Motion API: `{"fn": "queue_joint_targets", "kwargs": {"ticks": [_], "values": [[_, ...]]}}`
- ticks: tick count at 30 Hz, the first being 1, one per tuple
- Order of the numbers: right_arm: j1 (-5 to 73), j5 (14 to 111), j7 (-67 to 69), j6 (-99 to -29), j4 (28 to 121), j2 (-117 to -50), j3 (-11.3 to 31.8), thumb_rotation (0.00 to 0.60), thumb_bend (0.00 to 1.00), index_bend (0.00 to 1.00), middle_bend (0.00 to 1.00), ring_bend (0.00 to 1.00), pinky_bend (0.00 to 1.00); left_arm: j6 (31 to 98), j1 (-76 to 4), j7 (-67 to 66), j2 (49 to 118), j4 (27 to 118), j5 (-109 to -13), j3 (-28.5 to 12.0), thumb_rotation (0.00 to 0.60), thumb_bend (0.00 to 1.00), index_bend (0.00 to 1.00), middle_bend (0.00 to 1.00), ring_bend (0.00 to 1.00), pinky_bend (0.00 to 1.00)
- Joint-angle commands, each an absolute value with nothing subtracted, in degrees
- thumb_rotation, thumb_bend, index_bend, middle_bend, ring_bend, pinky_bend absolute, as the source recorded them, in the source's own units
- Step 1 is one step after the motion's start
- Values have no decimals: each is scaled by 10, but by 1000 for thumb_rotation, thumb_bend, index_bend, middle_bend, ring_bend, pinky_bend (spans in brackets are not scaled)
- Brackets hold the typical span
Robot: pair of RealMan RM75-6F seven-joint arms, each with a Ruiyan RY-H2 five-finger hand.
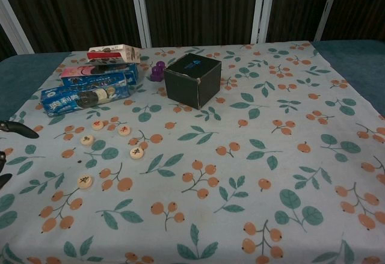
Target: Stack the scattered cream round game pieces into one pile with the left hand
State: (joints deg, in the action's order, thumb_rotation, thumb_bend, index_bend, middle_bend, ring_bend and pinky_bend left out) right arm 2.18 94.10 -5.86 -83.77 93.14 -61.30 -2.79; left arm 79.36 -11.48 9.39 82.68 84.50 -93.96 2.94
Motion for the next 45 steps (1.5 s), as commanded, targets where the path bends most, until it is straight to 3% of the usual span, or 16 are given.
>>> {"fn": "queue_joint_targets", "kwargs": {"ticks": [1,14,25,45], "values": [[23,939,-58,-835,933,-613,-28,600,175,0,0,0,0,750,-136,69,890,809,-896,5,600,452,339,1000,1000,1000],[21,940,-43,-843,930,-607,-27,600,175,0,0,0,0,701,-161,-9,962,779,-844,-17,600,449,350,1000,1000,1000],[19,938,-39,-847,930,-605,-26,600,175,0,0,0,0,682,-170,-30,975,768,-818,-21,600,448,324,1000,1000,1000],[15,934,-38,-852,931,-605,-24,600,174,0,0,0,0,669,-178,-15,982,750,-808,-18,600,448,382,1000,1000,1000]]}}
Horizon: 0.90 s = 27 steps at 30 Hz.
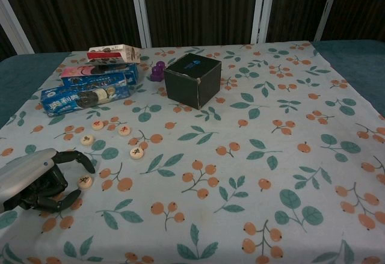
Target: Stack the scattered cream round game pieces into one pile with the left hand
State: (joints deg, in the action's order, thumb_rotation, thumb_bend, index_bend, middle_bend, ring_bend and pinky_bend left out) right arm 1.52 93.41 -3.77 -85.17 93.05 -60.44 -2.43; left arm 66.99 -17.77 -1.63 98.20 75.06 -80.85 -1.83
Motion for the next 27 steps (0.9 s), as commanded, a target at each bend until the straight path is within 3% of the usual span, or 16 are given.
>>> {"fn": "queue_joint_targets", "kwargs": {"ticks": [1,27], "values": [[15,933,-37,-852,931,-605,-24,600,175,0,0,0,0,669,-178,-14,983,750,-809,-17,600,448,387,1000,1000,1000],[14,935,-37,-853,931,-604,-24,600,174,0,0,0,0,669,-183,-7,988,739,-804,-17,600,448,490,1000,1000,1000]]}}
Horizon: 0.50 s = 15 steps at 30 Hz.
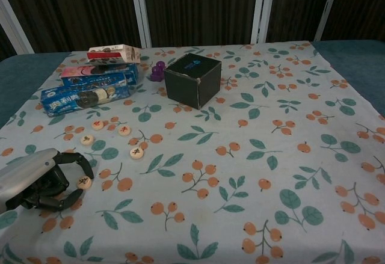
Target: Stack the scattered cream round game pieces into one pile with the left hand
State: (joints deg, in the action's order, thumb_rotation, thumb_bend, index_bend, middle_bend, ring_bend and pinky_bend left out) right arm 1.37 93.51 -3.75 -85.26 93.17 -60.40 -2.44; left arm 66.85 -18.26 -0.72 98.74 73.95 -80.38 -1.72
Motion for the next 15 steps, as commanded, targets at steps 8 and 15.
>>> {"fn": "queue_joint_targets", "kwargs": {"ticks": [8,15], "values": [[14,936,-38,-852,931,-605,-25,600,174,0,0,0,0,672,-184,-4,988,739,-806,-19,600,455,524,1000,1000,1000],[16,936,-43,-848,930,-606,-25,600,175,0,0,0,0,687,-210,-3,1005,757,-799,-69,600,456,526,1000,1000,1000]]}}
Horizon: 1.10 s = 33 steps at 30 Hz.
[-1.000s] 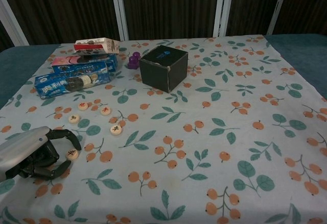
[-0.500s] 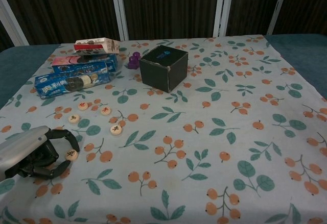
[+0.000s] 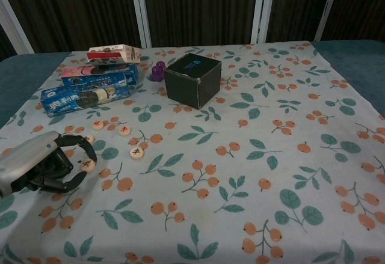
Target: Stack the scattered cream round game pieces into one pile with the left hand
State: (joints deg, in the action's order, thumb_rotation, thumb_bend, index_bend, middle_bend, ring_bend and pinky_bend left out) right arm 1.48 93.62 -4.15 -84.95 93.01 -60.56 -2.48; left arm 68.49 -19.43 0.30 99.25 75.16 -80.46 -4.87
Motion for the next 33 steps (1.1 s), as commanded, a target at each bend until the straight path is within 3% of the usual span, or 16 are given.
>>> {"fn": "queue_joint_targets", "kwargs": {"ticks": [1,9,33], "values": [[16,937,-44,-847,930,-607,-25,600,175,0,0,0,0,684,-216,-8,1010,756,-795,-77,600,457,526,1000,1000,1000],[18,933,-43,-844,929,-607,-23,600,174,0,0,0,0,650,-263,-56,1056,744,-754,-119,600,457,519,1000,1000,1000],[16,932,-33,-848,931,-603,-23,600,174,0,0,0,0,626,-292,-82,1100,680,-721,-111,600,454,471,1000,1000,1000]]}}
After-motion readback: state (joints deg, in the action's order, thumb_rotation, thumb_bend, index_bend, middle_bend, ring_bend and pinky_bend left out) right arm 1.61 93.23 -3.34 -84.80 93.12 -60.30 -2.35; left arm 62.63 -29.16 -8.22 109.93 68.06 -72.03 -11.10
